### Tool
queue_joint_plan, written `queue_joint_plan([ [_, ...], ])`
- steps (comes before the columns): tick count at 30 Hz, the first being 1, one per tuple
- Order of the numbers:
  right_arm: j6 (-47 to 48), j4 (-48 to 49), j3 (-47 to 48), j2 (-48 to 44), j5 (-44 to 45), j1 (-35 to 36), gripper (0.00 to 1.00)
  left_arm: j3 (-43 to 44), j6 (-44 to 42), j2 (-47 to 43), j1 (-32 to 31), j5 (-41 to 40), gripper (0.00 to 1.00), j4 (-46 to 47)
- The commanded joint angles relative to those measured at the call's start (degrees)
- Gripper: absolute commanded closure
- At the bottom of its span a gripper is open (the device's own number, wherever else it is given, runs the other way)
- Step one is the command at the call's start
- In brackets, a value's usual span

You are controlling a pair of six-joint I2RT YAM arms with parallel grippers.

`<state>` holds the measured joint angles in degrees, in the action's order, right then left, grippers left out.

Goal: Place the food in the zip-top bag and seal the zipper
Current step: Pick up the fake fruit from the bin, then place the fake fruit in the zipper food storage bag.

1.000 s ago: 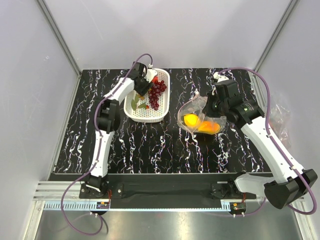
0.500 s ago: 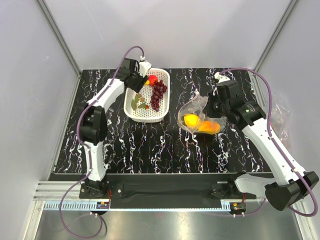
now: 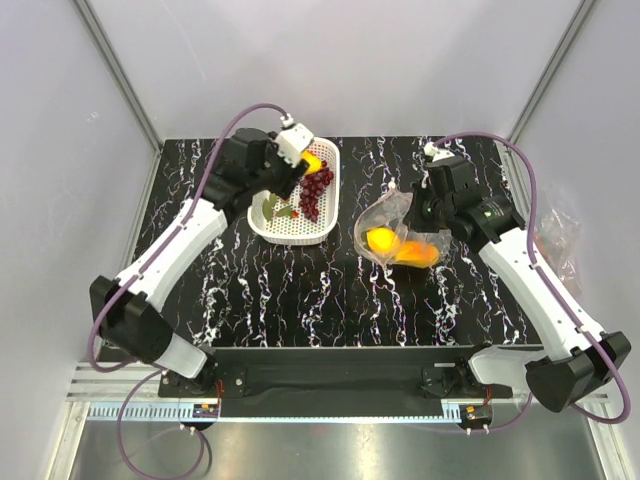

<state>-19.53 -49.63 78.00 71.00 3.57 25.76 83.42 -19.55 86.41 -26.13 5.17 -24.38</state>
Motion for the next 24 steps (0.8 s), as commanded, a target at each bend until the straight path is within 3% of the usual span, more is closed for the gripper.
queue_joint_plan([
  [1, -0.4, 1.0, 3.2, 0.3, 0.8, 0.1, 1.0, 0.2, -1.3, -6.1, -4.9, 1.9, 0.66, 2.6],
  [7, -1.6, 0.7, 4.4, 0.5, 0.7, 0.2, 1.0, -2.0, -3.8, -9.0, -11.3, 2.7, 0.65, 1.0],
  [16, -3.1, 0.3, 5.1, 0.7, -0.5, 0.1, 1.0, -5.9, -7.4, -8.2, -19.7, -3.4, 0.65, 3.2],
  [24, -3.9, -0.2, 4.9, 0.6, -2.7, 0.1, 1.0, 5.0, -7.0, 2.4, -27.2, -13.4, 0.65, -2.7],
])
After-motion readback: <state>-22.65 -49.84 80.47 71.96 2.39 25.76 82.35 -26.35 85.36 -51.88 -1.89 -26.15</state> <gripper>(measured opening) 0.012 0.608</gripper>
